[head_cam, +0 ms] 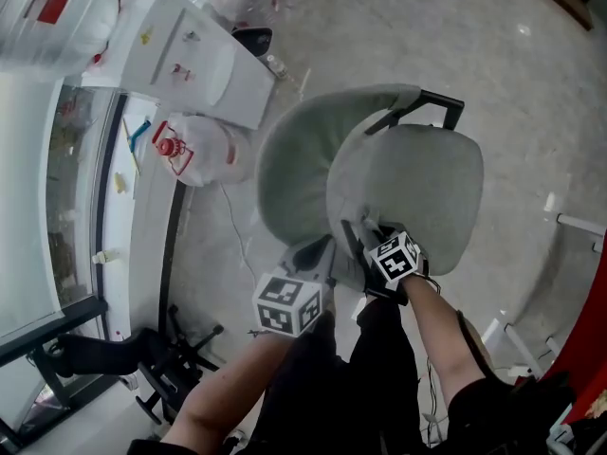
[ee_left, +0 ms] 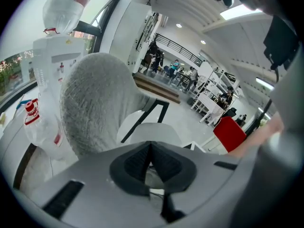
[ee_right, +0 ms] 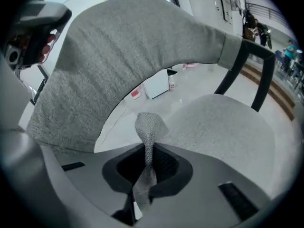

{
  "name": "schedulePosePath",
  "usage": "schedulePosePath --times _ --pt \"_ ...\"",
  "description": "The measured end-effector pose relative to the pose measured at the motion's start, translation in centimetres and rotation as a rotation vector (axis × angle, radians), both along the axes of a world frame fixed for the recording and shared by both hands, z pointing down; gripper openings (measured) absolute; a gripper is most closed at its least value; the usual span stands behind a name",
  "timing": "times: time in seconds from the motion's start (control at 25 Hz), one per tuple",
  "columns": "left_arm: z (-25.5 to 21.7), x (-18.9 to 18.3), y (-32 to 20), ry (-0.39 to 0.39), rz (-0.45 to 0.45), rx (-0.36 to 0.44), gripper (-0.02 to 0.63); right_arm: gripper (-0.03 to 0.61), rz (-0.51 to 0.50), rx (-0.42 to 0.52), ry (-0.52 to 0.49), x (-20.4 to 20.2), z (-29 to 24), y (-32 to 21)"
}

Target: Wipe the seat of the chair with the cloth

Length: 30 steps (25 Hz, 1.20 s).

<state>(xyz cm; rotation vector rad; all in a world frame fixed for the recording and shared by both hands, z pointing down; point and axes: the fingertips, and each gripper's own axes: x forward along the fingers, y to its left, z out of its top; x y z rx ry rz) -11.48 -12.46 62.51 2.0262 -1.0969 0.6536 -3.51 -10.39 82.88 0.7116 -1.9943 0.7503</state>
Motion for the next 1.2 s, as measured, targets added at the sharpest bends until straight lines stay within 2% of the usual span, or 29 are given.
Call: schedulePosePath --times 0.28,0.48,0.8,1.04,1.2 --pt "0.7 -1.2 -0.1 -0.018 0.002 -0.010 0.006 0.031 -0.099 -0.066 0.049 -1.1 3.9 1.4" --pt "1.6 -1.4 0.3 -0.019 0.008 -0.018 0.006 0.031 -0.109 -0.068 0.055 -1.1 4.9 1.8" --pt "2.1 -1.3 0.5 -0.005 0.005 -0.038 0.006 0.031 -0.037 -0.085 0.075 1.0 5.0 2.1" --pt "2.5 -1.1 0.5 -0.016 0.038 -0.032 0.006 0.031 0.048 -0.107 0.078 4.0 5.3 3.0" --pt "2.7 -0.8 0.6 0.002 0.039 -0.052 0.006 0.031 0.124 -0.123 0.092 6.9 5.4 4.1"
